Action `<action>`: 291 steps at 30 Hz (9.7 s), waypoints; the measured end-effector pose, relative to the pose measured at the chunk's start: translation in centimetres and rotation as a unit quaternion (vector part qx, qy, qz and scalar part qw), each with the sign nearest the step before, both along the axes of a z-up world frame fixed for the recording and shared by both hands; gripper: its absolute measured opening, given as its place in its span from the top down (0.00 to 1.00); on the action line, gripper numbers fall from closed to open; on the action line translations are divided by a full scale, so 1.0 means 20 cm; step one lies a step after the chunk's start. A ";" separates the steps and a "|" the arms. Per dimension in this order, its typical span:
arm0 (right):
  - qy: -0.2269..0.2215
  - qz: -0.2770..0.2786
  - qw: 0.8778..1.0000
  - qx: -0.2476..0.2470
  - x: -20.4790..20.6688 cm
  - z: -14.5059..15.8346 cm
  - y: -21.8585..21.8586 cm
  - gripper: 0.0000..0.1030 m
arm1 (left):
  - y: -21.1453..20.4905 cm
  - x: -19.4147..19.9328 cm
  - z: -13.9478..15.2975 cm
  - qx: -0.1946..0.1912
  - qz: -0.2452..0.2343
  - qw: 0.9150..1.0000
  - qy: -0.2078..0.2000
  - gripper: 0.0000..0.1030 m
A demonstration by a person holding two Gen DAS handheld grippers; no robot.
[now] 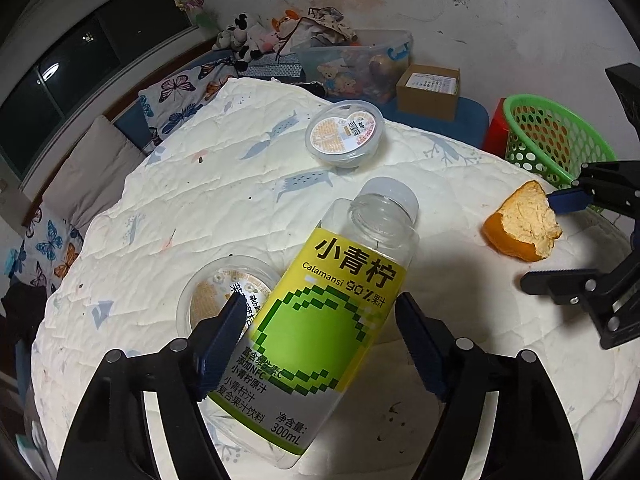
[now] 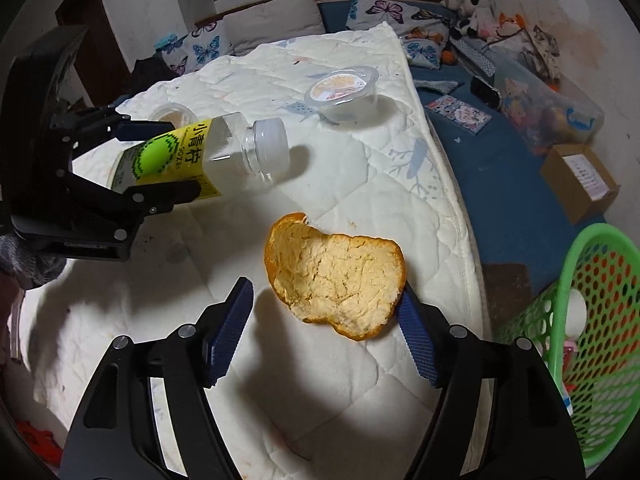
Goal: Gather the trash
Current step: 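Carry the orange peel into the basket and open the right tool while the left tool grasps the bottle, then carry the lime-juice bottle over the green basket and open the left tool, then move both tools back over the mattress toward the two clear plastic cups, then grasp the large clear food cup with the right tool while the left tool grasps the other cup, then carry both clear cups over the green basket with both tools, then open the right tool to drop its cup while the left tool drops its cup into the basket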
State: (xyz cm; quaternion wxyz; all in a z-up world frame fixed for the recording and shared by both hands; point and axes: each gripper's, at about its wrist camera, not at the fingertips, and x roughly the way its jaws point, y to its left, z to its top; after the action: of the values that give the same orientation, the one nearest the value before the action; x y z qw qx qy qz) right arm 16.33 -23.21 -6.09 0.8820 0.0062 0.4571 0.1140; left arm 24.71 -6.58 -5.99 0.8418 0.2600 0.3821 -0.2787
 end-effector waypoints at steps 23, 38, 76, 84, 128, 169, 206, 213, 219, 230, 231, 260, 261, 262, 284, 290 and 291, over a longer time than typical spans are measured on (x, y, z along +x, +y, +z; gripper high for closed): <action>-0.028 -0.030 0.997 0.065 -0.17 0.16 -0.21 0.60 | -0.03 -0.19 0.12 -0.070 0.052 0.996 0.010 0.46; -0.052 -0.113 0.990 0.065 -0.37 0.24 -0.62 0.60 | -0.10 -0.18 0.11 -0.115 0.070 0.989 0.066 0.65; -0.056 -0.266 0.962 0.035 -0.62 0.21 -1.23 0.46 | -0.48 -0.31 0.18 -0.118 0.029 0.989 0.089 0.49; -0.064 -0.287 0.955 0.025 -0.77 0.22 -1.34 0.41 | -0.98 -0.41 0.19 -0.109 -0.048 0.987 0.104 0.49; -0.081 -0.217 0.972 0.035 -0.68 0.31 -1.12 0.30 | -0.81 -0.40 0.31 -0.166 0.020 0.983 0.073 0.32; -0.053 0.015 0.998 -0.036 0.58 0.18 0.00 0.19 | 0.34 0.07 0.06 -0.147 0.256 0.953 0.075 0.21; -0.051 0.013 0.998 -0.029 0.61 0.15 0.00 0.36 | 0.22 0.32 -0.10 -0.116 0.295 0.946 0.068 0.34; -0.061 0.009 0.998 -0.016 0.46 0.21 -0.06 0.36 | 0.23 0.24 -0.04 -0.132 0.295 0.945 0.057 0.39; -0.075 0.000 0.997 -0.007 0.30 0.27 -0.13 0.36 | 0.16 0.10 0.08 -0.140 0.260 0.955 0.035 0.39; -0.092 -0.058 0.994 0.008 -0.05 0.34 -0.39 0.36 | -0.10 -0.12 0.22 -0.159 0.188 0.969 0.031 0.39; -0.092 -0.068 0.993 0.005 -0.09 0.34 -0.43 0.36 | -0.14 -0.14 0.23 -0.159 0.178 0.970 0.031 0.39; -0.060 -0.280 0.958 -0.011 -0.65 0.21 -1.34 0.29 | -1.13 -0.41 0.30 -0.127 0.004 0.991 0.044 0.39; -0.061 -0.282 0.957 -0.009 -0.66 0.21 -1.35 0.29 | -1.15 -0.41 0.30 -0.127 0.001 0.991 0.047 0.39; -0.062 -0.284 0.957 -0.007 -0.69 0.21 -1.36 0.29 | -1.17 -0.41 0.29 -0.128 -0.003 0.990 0.052 0.39; -0.073 -0.302 0.950 0.015 -0.86 0.24 -1.40 0.28 | -1.47 -0.51 0.23 -0.095 -0.052 0.992 0.064 0.24; -0.075 -0.294 0.953 0.017 -0.86 0.26 -1.36 0.27 | -1.41 -0.51 0.26 -0.108 -0.043 0.991 0.060 0.21; -0.075 -0.293 0.953 0.017 -0.86 0.26 -1.35 0.27 | -1.38 -0.51 0.27 -0.111 -0.040 0.991 0.059 0.21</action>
State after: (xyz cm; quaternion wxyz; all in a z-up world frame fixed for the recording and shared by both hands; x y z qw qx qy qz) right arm -0.90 -50.26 -0.82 0.9084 0.1458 0.3656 -0.1413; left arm 14.46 -34.22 -0.63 0.8297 0.1632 0.3872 -0.3676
